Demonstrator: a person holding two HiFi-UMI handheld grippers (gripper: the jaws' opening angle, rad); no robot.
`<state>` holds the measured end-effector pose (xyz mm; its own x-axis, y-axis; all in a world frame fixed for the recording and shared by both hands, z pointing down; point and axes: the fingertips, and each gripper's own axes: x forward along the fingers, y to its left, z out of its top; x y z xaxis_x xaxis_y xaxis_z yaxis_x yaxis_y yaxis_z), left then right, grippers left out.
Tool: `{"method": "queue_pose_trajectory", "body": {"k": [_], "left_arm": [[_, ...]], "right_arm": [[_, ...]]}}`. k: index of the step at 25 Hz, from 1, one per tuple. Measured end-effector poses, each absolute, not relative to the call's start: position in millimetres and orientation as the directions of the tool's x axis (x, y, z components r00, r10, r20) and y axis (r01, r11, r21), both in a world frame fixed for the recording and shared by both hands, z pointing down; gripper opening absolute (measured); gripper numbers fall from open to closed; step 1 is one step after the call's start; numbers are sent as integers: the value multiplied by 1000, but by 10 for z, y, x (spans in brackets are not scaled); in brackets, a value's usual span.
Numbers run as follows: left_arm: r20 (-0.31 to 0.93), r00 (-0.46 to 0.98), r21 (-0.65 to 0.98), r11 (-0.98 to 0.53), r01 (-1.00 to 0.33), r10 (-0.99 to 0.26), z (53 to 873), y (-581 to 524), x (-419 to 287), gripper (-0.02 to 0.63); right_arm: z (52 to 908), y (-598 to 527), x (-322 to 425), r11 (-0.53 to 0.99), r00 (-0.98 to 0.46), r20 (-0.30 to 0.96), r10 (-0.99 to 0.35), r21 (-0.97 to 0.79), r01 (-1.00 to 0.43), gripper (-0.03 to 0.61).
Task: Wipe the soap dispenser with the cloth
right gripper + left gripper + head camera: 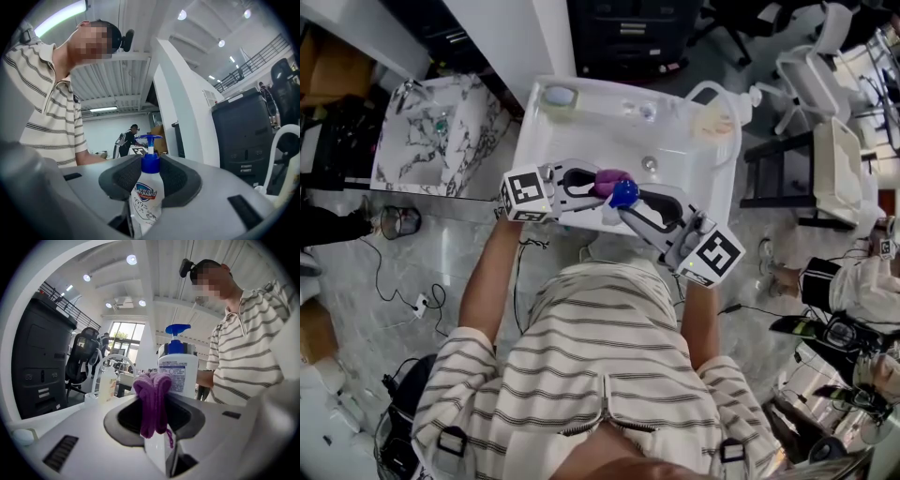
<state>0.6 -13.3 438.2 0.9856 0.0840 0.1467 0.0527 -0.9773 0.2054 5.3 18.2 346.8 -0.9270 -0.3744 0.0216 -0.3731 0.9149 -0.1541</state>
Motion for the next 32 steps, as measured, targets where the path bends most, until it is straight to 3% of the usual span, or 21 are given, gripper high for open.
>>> {"method": "queue_pose_trajectory", "body": {"k": [14,32], "left_arm": [[167,985,259,-966,-3,42,4503,-54,-196,117],[36,992,250,-960,-130,-125,4147,-61,-316,117]], "right_arm": [[3420,90,142,908,-922,-33,-386,-194,-373,133],[3487,-73,216,863,-875,27,-483,-154,-481,133]]}}
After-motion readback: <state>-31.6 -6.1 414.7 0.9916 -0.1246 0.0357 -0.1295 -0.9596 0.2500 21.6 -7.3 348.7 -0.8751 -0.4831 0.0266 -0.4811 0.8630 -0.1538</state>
